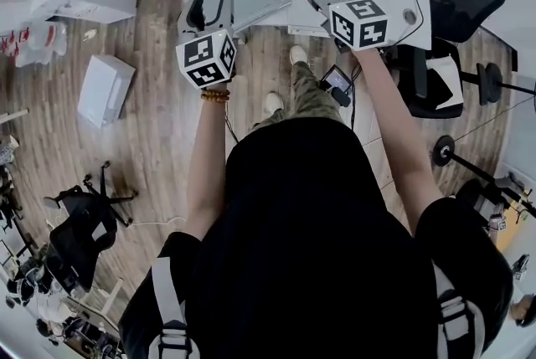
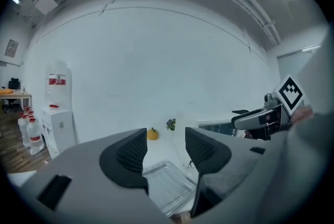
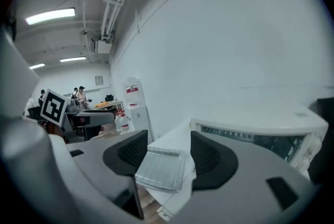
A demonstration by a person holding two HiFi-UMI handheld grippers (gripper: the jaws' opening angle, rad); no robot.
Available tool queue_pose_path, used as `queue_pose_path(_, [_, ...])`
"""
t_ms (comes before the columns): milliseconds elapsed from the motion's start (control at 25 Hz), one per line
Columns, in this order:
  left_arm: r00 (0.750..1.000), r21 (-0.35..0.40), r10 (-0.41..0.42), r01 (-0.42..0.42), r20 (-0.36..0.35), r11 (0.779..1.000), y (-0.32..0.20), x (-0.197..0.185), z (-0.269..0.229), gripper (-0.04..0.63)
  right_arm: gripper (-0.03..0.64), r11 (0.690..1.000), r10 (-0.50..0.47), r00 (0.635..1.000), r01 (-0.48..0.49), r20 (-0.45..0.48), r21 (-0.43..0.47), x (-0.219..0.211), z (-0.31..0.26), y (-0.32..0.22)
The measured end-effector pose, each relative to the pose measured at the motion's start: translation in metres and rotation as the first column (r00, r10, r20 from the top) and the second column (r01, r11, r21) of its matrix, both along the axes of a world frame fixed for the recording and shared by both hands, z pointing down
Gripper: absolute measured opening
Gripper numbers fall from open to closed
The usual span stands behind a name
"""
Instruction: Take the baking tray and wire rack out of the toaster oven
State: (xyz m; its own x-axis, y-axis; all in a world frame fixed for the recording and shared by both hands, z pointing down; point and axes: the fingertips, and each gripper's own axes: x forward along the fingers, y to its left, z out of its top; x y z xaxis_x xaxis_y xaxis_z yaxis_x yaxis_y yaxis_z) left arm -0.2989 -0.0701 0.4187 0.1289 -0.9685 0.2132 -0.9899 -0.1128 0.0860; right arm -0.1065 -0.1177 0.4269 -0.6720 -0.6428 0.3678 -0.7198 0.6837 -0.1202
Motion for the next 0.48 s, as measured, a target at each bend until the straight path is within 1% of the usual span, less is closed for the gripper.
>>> queue_pose_path(80, [0.999,0.050,0.032,-0.033,0.015,0.998,0.002,0.012,-0.018,0.226,0.270,0.995,0.017,1.000,-0.016,-0.013,0.095,0.005,-0.021,0.008])
queue_pose_path(200, [0.996,0.113,0.078,-0.083,0.050,0.990,0.008,0.031,-0.042,0.204,0.248,0.977,0.050,0.999,-0.044,-0.022,0.211,0.013,-0.049,0.022])
queue_pose_path(360, [0.988,0.189,0.122,-0.137,0.093,0.972,0.020,0.055,-0.069,0.171,0.186,0.936,0.103,0.994,-0.085,-0.035,0.341,0.024,-0.077,0.043])
queue_pose_path(480, [0.984,0.237,0.136,-0.159,0.112,0.958,0.028,0.070,-0.084,0.143,0.152,0.906,0.147,0.989,-0.126,-0.023,0.404,0.031,-0.090,0.056])
